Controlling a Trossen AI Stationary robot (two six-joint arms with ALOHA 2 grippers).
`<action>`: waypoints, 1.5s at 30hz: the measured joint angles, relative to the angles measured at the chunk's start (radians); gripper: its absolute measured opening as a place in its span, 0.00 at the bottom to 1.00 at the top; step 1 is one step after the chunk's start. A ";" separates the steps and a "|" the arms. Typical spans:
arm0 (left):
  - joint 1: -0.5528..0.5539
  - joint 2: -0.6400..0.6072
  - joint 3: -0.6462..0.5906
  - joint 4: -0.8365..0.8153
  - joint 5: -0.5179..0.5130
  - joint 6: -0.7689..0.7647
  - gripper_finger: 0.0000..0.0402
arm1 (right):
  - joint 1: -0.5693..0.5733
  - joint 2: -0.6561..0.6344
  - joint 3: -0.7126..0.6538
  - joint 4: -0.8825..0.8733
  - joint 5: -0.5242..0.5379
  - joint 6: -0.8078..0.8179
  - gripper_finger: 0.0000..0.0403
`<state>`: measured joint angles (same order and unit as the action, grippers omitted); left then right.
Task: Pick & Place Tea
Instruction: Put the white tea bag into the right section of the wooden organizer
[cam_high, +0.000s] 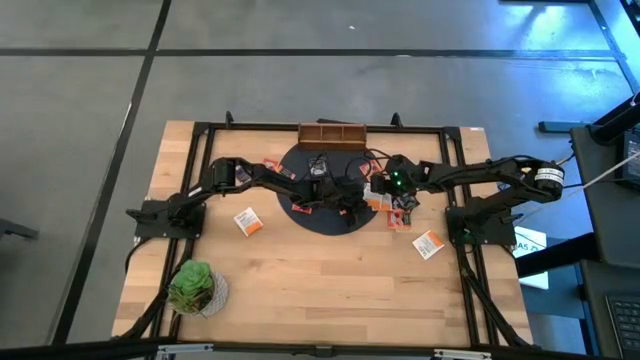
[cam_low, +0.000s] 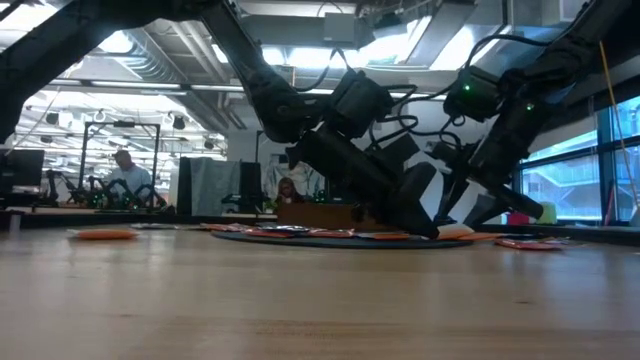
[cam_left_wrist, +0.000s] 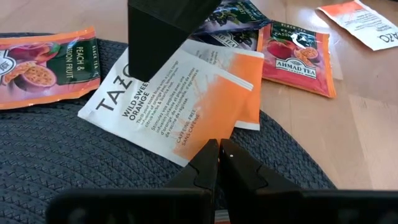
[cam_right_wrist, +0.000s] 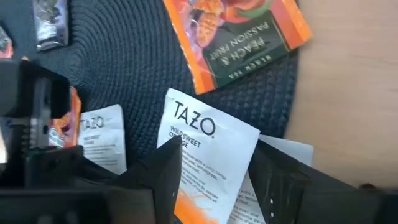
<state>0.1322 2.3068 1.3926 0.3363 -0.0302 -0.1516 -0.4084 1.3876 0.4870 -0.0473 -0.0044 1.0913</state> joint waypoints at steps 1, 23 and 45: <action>0.000 0.000 0.000 0.000 0.000 0.001 0.04 | 0.000 -0.001 0.000 0.004 0.000 -0.002 0.43; -0.001 0.001 -0.001 -0.005 0.001 -0.001 0.04 | 0.000 -0.003 0.000 -0.019 -0.017 -0.105 0.02; 0.199 -0.603 -0.094 -0.333 0.501 0.085 0.04 | -0.134 -0.159 0.276 0.007 0.057 -0.703 0.01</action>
<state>0.3317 1.7038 1.2984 0.0031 0.4706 -0.0661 -0.5422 1.2289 0.7630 -0.0401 0.0523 0.3887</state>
